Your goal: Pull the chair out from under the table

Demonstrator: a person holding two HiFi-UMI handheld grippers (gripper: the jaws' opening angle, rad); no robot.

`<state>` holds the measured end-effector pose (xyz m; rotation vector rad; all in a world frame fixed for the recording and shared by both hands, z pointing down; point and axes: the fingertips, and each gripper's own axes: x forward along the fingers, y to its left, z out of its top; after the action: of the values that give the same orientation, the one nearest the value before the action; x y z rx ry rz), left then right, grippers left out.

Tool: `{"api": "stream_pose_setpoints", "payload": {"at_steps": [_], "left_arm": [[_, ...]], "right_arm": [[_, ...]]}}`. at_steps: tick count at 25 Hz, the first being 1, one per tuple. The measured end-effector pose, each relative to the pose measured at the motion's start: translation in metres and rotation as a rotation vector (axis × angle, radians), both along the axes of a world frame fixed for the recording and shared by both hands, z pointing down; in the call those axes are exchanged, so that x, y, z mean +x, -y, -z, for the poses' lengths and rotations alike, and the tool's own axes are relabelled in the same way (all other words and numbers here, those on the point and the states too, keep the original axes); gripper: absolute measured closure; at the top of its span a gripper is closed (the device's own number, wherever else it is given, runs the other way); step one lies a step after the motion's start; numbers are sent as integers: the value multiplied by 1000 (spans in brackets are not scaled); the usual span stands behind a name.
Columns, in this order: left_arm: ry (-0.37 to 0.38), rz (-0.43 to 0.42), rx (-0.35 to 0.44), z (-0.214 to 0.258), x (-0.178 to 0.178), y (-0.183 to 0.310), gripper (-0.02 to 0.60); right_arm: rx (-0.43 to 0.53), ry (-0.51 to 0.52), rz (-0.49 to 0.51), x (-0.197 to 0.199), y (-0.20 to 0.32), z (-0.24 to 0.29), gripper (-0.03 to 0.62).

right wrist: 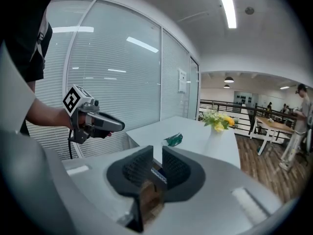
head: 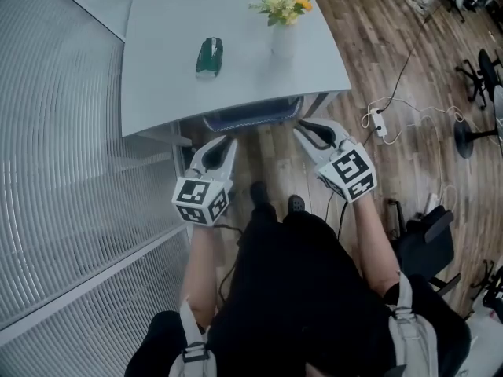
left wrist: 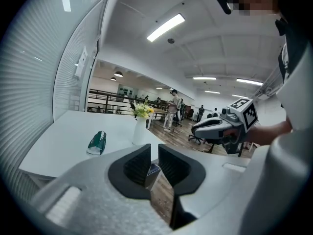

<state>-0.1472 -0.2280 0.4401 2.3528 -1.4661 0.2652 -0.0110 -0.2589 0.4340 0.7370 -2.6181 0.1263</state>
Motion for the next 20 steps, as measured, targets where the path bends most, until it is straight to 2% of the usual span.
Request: {"api": "stream_pose_setpoints", "payload": {"at_steps": [3,10,18,20], "left_arm": [[13,-55,-47,-24,-11,14,499],[41,-146,-126,-72,-29,30,475],[62,-216,-195,-117,-34,36,458],[90,-245,-207,-128,-32,38,438]], "right_arm": [[-26,-42,-16,-15,10,-20,542],[-71,-167,-41,-31,22,-75,531],[-110,-240,-69,-33,32,-122,534],[-116,-266,-64,-36,33,-136,537]]}}
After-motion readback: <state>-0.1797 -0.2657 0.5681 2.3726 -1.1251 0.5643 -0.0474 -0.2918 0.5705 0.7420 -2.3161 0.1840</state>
